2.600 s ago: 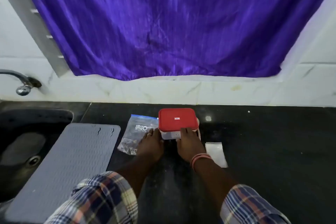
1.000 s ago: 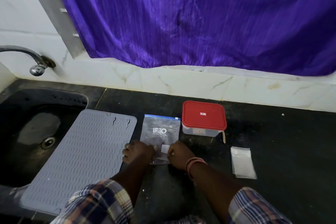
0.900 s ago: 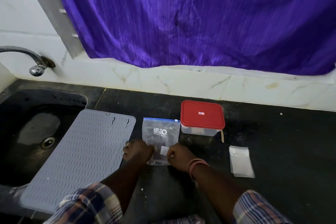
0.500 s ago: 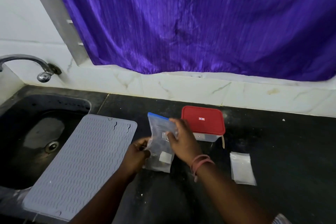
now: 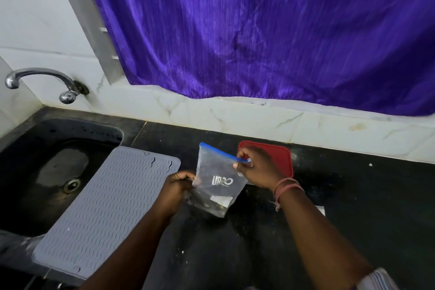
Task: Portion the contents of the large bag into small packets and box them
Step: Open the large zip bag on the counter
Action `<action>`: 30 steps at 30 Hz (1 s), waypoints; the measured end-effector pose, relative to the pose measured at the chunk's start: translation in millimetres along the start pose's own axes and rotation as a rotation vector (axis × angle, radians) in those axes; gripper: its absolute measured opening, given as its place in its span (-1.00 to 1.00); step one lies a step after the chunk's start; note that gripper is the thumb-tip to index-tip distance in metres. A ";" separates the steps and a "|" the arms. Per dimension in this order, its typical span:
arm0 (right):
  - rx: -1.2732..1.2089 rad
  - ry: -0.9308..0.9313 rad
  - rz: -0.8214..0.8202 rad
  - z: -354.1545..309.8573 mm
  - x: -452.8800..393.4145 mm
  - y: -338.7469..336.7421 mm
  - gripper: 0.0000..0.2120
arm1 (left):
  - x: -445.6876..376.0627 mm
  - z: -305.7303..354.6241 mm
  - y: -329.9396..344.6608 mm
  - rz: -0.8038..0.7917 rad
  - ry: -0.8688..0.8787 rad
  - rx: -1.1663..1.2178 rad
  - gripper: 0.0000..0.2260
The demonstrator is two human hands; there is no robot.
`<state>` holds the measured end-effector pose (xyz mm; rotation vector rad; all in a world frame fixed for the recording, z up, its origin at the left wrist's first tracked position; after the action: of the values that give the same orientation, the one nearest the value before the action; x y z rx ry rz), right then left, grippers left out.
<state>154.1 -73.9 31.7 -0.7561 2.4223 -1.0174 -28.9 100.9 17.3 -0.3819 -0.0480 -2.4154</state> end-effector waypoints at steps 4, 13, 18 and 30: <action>-0.206 0.019 0.041 -3.3 8.7 -17.8 -0.77 | 2.9 -10.2 3.8 0.093 -0.142 0.155 -0.81; -0.333 0.141 -0.005 -26.6 24.5 -11.2 -0.84 | -12.8 12.4 33.6 0.255 0.441 -0.344 -0.45; -0.224 0.058 -0.079 -36.1 22.3 -17.5 -0.81 | -14.4 37.1 65.0 0.051 0.793 -0.760 -0.66; -0.293 0.169 0.137 -28.1 27.8 -29.7 -0.79 | -26.7 50.4 78.9 -0.136 0.620 -0.561 -0.95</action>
<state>126.8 -93.8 67.9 -0.6056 2.7659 -0.7079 53.9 63.9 52.6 0.1489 0.9114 -2.5461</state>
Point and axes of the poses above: each hand's wrist, its own x-axis away from the middle knuckle, its own y-axis out of the palm, z = x × y, the point moved 2 cm from there along -x, towards the middle knuckle, and after that the axes turned 10 degrees about z, right-handed, at the moved point
